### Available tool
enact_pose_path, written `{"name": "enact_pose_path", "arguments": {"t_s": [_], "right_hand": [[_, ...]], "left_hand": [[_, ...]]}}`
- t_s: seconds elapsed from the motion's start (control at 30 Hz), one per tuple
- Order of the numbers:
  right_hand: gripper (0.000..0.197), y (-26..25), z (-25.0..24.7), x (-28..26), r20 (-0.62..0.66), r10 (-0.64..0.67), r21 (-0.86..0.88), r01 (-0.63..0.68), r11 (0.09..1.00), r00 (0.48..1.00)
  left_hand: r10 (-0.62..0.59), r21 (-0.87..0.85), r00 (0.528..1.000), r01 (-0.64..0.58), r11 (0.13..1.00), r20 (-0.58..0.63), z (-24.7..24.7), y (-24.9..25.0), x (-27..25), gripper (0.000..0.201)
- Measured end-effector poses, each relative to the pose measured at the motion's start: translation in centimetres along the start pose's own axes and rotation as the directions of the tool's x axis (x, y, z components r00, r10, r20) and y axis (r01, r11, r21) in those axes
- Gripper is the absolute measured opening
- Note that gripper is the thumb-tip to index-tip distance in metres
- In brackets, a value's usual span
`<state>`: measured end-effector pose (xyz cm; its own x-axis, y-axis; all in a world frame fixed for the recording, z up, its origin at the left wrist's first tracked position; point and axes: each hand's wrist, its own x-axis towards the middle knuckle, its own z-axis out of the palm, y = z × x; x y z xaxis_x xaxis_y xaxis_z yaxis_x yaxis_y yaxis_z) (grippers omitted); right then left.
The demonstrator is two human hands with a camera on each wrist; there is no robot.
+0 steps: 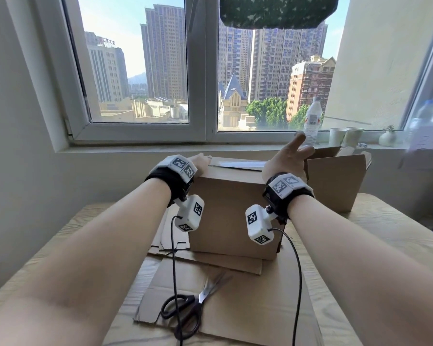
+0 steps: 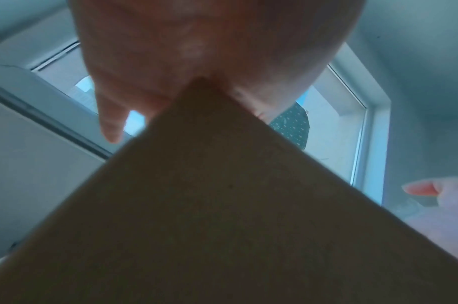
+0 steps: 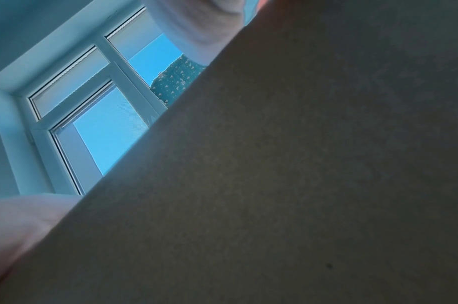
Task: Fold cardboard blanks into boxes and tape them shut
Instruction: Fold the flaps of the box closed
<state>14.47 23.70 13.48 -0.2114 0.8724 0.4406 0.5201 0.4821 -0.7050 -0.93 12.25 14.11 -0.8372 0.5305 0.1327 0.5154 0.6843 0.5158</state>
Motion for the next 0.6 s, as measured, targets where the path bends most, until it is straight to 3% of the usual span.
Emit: {"name": "enact_pose_path", "arguments": {"t_s": [0.07, 0.23, 0.3, 0.4, 0.6], "right_hand": [[0.091, 0.0, 0.0, -0.1, -0.011, -0.003, 0.008, 0.003, 1.000, 1.000], [0.082, 0.1, 0.1, 0.4, 0.001, 0.004, 0.081, -0.004, 0.997, 1.000], [0.074, 0.3, -0.1, 0.9, 0.008, 0.017, 0.126, -0.017, 0.992, 1.000], [0.047, 0.9, -0.7, 1.9, -0.045, 0.017, 0.154, -0.010, 0.988, 0.999], [0.030, 3.7, -0.6, 2.6, -0.004, 0.135, 0.207, -0.131, 0.969, 0.991]], "left_hand": [[0.008, 0.144, 1.000, -0.012, 0.990, 0.030, 0.8, 0.2, 1.1, 0.047], [0.022, 0.254, 0.997, -0.041, 0.966, 0.078, 1.1, -0.2, 1.2, 0.043], [0.014, 0.376, 0.995, -0.050, 0.925, 0.098, 1.2, -0.1, 1.3, 0.044], [-0.002, 0.503, 0.992, -0.064, 0.862, 0.129, 1.2, 0.3, 1.4, 0.044], [0.043, 0.648, 0.983, -0.151, 0.746, 0.179, 1.3, 0.5, 1.7, 0.043]]}}
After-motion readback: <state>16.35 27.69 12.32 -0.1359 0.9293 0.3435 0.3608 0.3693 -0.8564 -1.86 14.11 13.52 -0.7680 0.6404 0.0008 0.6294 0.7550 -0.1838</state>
